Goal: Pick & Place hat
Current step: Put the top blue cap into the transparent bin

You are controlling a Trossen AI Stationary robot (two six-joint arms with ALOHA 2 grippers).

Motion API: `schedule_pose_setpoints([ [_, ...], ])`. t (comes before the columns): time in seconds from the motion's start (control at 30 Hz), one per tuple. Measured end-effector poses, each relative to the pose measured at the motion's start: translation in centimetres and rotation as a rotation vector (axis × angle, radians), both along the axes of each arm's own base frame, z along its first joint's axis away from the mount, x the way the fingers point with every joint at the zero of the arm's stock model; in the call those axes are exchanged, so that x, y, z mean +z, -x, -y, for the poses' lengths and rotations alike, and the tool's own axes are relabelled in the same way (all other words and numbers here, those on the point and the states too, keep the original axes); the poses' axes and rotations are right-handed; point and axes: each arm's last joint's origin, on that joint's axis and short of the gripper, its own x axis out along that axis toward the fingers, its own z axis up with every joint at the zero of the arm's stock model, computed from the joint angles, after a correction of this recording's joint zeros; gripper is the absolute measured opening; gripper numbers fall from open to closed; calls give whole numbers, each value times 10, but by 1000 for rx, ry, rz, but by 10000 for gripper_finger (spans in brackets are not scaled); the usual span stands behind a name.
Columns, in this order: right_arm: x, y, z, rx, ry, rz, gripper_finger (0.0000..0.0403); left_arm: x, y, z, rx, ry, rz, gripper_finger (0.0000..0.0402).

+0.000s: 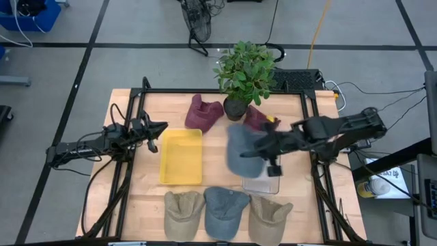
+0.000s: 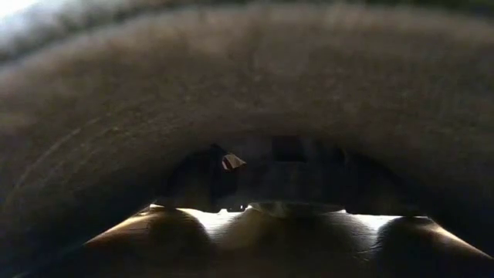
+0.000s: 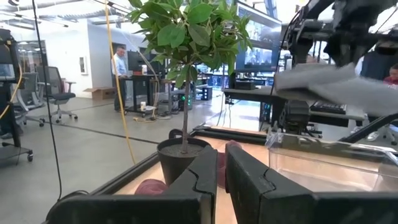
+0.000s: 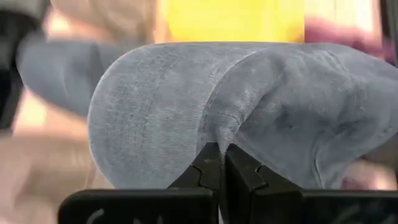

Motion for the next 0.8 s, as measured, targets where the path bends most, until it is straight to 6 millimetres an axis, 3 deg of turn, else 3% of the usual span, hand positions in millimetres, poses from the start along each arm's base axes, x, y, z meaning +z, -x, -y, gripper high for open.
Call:
schedule_pose_setpoints([
  [0.13,-9,15,-12,-71,21,-139,0,0,0,0,0,10,2,37],
  [0.53,-62,-10,-38,-9,123,-468,0,0,0,0,0,10,2,37],
  [0.8,-82,-27,-45,4,145,-508,0,0,0,0,0,10,1,37],
])
